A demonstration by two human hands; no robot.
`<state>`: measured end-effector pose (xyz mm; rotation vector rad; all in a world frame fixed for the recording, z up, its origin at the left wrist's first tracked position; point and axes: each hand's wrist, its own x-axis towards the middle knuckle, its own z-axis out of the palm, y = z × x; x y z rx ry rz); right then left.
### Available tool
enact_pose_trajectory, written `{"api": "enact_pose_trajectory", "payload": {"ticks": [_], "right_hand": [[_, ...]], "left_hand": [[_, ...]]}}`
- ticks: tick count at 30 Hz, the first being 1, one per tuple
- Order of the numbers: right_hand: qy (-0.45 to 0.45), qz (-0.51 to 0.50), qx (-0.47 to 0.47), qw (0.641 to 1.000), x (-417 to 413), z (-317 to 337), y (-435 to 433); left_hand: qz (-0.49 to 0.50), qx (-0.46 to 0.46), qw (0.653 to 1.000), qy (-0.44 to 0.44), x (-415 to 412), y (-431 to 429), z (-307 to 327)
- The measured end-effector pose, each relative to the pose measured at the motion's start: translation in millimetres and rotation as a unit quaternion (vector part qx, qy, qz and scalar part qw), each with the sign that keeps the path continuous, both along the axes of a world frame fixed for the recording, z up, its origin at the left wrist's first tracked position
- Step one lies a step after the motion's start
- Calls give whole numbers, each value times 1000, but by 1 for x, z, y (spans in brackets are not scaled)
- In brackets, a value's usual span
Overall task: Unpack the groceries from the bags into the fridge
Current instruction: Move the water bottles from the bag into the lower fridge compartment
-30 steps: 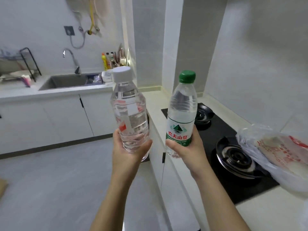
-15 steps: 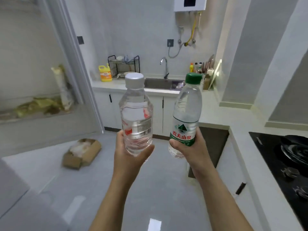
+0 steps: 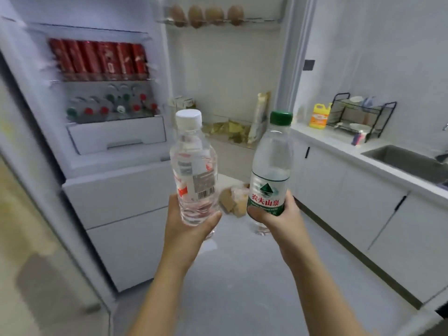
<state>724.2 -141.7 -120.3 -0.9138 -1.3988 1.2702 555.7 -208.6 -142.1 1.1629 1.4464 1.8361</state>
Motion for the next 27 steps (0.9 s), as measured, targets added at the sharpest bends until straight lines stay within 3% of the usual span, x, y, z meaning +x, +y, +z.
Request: {"api": "enact_pose_trajectory", "payload": {"ticks": [11, 20, 27], "right_hand": [[-13, 153, 29, 988, -42, 8, -22], [34, 178, 83, 980, -97, 75, -8], [33, 196, 89, 976, -116, 87, 4]], "left_hand": [[175, 27, 984, -9, -15, -66, 0], [184, 68, 980, 24, -68, -68, 67], [190, 78, 978, 21, -95, -63, 81]]}}
